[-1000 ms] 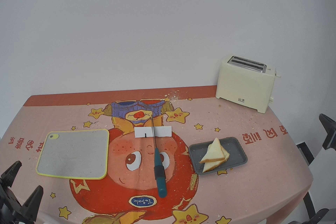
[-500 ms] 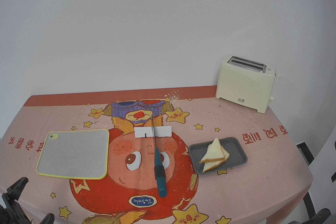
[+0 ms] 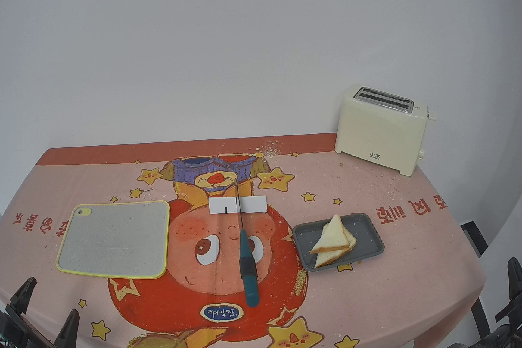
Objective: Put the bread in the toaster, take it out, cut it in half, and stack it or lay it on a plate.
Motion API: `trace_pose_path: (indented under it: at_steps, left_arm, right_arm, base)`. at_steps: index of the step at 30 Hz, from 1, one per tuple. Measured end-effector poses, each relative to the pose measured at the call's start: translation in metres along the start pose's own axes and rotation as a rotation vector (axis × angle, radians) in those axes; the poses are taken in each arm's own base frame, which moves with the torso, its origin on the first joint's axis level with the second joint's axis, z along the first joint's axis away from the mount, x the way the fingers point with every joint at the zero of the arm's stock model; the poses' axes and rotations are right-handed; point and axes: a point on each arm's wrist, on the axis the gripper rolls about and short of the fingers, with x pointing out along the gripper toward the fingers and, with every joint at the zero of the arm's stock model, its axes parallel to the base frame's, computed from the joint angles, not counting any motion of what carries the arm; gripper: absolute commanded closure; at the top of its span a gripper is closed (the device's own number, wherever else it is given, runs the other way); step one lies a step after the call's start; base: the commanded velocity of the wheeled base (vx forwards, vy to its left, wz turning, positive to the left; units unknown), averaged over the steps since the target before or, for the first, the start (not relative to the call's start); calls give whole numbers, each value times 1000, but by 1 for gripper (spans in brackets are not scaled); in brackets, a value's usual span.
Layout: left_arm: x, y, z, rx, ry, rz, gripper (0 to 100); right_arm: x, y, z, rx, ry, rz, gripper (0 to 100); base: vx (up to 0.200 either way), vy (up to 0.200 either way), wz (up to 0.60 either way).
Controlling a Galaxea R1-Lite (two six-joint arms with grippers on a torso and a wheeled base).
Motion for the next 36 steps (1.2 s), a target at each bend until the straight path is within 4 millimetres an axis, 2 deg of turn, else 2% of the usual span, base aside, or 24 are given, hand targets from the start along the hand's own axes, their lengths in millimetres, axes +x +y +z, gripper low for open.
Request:
trace_pose_path:
  at_steps: [9,21,27,36]
  left_arm:
    - [0,4,-3,-12,33,181,0]
    - [-1,5,-3,0,29,18,0]
    - [-1,8,-6,-34,60,116,0]
    - [-1,8,-7,-62,71,128,0]
  right_arm:
    - [-2,-1,-4,28,11,-67,100]
    - [-2,0,-9,-7,53,-9,100]
    - [-2,-1,-8,-5,49,-21,100]
    - [-2,-1,-8,6,46,-15,100]
  base:
    - [0,0,0]
    - [0,0,0]
    - [0,0,0]
    - [0,0,0]
